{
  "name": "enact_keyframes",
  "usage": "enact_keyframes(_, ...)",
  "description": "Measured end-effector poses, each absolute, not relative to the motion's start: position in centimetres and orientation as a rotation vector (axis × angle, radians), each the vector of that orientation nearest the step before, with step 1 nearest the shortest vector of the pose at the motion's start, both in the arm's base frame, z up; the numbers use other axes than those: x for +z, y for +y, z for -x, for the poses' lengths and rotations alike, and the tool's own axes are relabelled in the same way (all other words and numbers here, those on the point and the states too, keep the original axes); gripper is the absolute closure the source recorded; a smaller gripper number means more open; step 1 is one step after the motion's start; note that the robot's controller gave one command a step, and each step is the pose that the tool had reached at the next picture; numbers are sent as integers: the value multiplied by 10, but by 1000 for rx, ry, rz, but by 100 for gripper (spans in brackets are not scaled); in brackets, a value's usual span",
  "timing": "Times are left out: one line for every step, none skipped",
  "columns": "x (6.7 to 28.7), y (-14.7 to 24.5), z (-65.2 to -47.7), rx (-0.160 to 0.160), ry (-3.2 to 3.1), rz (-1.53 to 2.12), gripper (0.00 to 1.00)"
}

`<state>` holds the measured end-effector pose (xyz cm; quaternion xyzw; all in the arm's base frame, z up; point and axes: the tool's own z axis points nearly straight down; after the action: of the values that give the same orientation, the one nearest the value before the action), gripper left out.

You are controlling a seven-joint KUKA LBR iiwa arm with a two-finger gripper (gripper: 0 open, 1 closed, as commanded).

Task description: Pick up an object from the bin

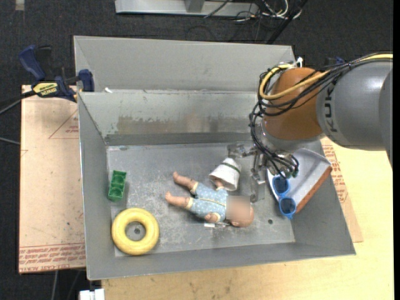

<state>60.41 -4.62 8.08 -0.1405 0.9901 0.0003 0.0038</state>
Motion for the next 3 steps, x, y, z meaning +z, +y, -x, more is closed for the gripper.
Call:
enact_keyframes(77,-43,-594,-1,3092,491,0)
enact_keyframes(73,-31,-595,0,3122,250,0)
enact_keyframes(73,5,-587,-1,3102,350,100)
